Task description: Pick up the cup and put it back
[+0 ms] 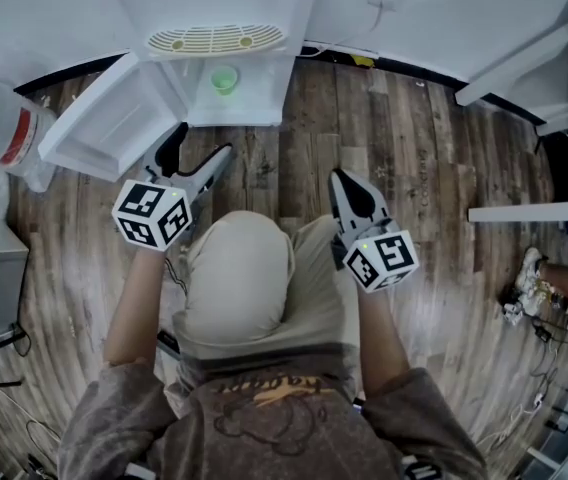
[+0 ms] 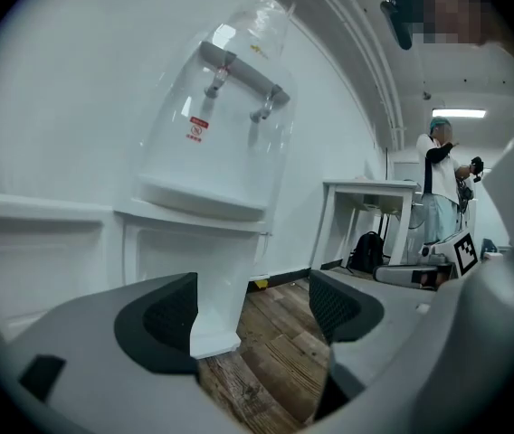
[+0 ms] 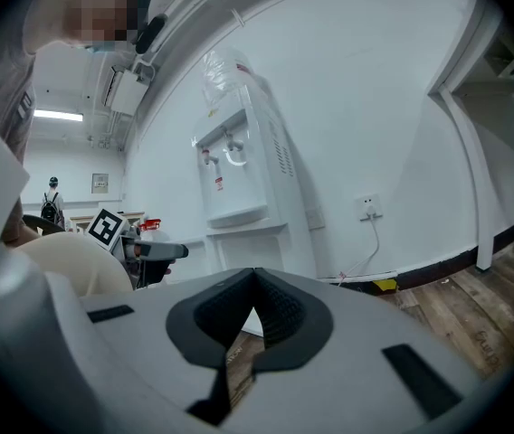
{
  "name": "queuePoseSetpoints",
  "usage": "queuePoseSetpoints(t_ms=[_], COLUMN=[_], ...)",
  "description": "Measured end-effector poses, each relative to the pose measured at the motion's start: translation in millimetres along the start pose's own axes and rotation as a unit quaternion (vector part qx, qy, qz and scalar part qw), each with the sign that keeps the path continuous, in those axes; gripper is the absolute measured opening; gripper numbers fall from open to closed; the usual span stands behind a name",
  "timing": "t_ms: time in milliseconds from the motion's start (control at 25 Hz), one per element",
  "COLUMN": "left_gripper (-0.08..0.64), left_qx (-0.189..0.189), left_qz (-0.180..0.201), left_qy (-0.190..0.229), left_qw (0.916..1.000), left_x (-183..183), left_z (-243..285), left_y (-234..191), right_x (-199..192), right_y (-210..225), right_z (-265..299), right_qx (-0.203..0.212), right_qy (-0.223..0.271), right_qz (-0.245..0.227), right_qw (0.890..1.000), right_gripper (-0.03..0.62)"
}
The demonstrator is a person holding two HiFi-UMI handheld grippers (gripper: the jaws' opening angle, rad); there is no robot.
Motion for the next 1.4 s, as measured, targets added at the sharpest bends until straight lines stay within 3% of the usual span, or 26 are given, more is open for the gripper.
queuePoseSetpoints(t_ms=[320, 640, 880, 1200, 1400], left_gripper=[0.366, 0.12, 0.03, 0.005, 0.005], left_qx=[-0.009, -0.026, -0.032, -0.042, -0.07], left_qz=[0.009, 0.006, 0.006, 0.009, 0.011], left_qy=[0.001, 0.007, 0.007, -0.002, -0.001], left_qw=[0.9999, 0.9996, 0.9994, 0.9991, 0.9975], left_x=[-1, 0, -3, -6, 18], left_z=[-11, -15, -14, -5, 1], left_y=[9, 14, 16, 12, 17], right_x=[-1, -1, -2, 0, 24], right_y=[1, 3, 4, 5, 0], right_z=[-2, -1, 0, 5, 18], right_qx=[-0.003, -0.002, -0.002, -0.002, 0.004], right_qy=[0.003, 0.004, 0.0, -0.01, -0.017], right_qz=[0.002, 0.002, 0.001, -0.006, -0.01], right_qw=[1.0, 1.0, 1.0, 1.0, 1.0], right_gripper=[0.002, 0.002, 0.002, 0.002, 0.002])
Point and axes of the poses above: the fingertips, and each gripper's own axes: z forward along the fingers, y to its right, x out of its top, the point moved 6 cm from there along -z, backward along the fingers, and after that the axes turned 5 degrees about x, right-handed, at the moved point
